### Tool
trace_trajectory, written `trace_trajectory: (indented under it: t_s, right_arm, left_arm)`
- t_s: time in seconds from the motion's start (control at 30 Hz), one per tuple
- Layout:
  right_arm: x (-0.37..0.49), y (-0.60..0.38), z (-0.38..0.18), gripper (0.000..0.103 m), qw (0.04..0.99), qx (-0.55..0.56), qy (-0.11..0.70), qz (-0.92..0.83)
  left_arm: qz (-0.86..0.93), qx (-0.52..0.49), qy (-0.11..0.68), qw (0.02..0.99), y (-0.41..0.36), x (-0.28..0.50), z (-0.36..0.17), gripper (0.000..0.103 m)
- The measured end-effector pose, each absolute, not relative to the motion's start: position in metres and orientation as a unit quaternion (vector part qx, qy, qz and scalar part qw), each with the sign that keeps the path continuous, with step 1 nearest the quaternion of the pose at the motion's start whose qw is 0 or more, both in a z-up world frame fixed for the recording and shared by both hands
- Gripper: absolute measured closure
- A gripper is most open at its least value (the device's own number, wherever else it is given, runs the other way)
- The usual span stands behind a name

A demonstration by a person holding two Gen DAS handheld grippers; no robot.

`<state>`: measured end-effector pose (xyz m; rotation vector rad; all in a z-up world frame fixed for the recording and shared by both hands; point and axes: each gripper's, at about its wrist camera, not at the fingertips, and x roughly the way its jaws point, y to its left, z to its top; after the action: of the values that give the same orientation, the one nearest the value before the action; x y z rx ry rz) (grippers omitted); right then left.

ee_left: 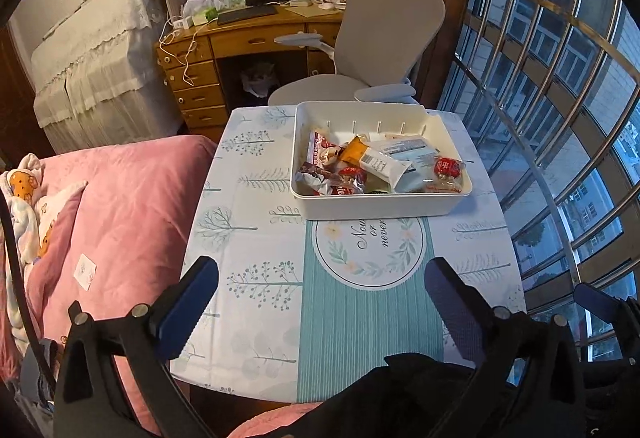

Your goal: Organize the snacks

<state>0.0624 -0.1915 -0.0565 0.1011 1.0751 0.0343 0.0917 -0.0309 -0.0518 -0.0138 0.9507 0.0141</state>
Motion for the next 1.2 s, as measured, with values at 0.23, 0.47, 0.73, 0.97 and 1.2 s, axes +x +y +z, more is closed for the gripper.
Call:
trace_trajectory:
  t_s: [0.23,0.47,0.73,0.97,1.2]
  right_arm:
    - [0.067,-0.192,-0.059,0.000,0.855,0.047,0.516,0.022]
    - [0.076,-0.197,-0.063,0.000,0.852,0.048,0.521,0.028]
    - [0.080,-0.201,-0.068,0.000,0.851,0.045,0.523,0.031]
    - [0.086,-0.207,-0.073,0.000,0.846,0.043,0.530,0.040]
    - [0.087,-0.214,-0.074,0.000,0.843,0.042,0.534,0.050]
  left_arm:
    - [0.013,-0.003,0.454,0.891,-0.035,0.094,-0.051,0.001]
    - [0.015,-0.002,0.454,0.891,-0.039,0.097,-0.051,0.001]
    - [0.020,-0.004,0.456,0.890,-0.044,0.104,-0.052,0.001]
    - [0.030,-0.005,0.462,0.886,-0.049,0.106,-0.057,0.001]
    - [0.040,-0.005,0.464,0.885,-0.055,0.103,-0.058,0.001]
